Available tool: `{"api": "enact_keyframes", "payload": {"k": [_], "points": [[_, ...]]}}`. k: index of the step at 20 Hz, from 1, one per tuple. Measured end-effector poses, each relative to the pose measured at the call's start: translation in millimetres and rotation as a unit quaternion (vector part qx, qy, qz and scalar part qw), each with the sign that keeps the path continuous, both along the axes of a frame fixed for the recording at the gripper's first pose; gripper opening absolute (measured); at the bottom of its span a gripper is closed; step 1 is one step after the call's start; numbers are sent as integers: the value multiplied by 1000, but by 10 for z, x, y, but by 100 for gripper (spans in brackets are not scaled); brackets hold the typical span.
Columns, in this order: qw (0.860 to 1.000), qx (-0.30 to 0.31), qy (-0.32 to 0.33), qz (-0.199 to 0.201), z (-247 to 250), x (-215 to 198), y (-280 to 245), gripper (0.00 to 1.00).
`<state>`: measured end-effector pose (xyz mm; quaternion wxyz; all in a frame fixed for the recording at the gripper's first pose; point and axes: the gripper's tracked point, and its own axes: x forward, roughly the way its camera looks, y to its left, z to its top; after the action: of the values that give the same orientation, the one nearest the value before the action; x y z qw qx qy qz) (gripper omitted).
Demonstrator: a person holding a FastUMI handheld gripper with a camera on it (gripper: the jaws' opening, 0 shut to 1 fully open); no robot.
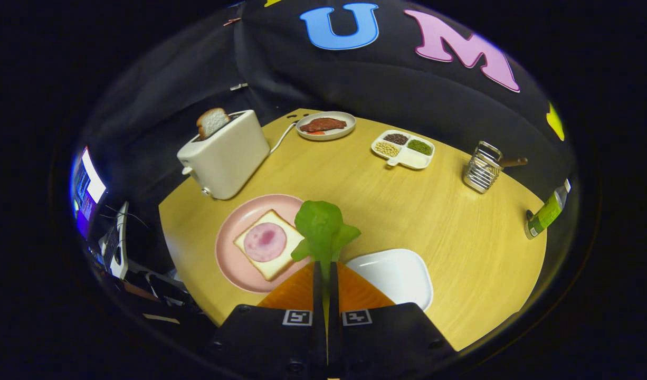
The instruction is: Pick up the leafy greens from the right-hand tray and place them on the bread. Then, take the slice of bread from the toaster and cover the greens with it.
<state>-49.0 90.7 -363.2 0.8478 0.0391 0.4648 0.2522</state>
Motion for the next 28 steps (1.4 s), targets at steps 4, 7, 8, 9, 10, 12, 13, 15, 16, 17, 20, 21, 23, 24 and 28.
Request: {"api": "enact_keyframes", "payload": {"k": [4,7,8,9,10,12,13,15,16,17,20,21,23,24,28], "points": [[1000,9,-3,26,87,33,515,6],[999,10,0,40,87,51,826,6],[999,6,-1,42,78,70,895,6],[999,3,-1,43,59,78,949,6],[999,0,0,44,12,77,1010,6],[999,-9,0,44,-37,101,1042,6],[999,-13,2,44,-60,98,1057,6],[999,-18,9,43,-124,89,1073,11],[999,-27,10,38,-162,105,1050,26],[999,-34,9,34,-186,120,1035,40],[999,-39,8,24,-207,122,1052,66],[999,-41,8,22,-204,115,1058,66],[999,-43,9,18,-201,108,1076,68],[999,-43,9,15,-181,107,1083,68],[1000,-15,-14,-17,203,188,1182,68]]}}
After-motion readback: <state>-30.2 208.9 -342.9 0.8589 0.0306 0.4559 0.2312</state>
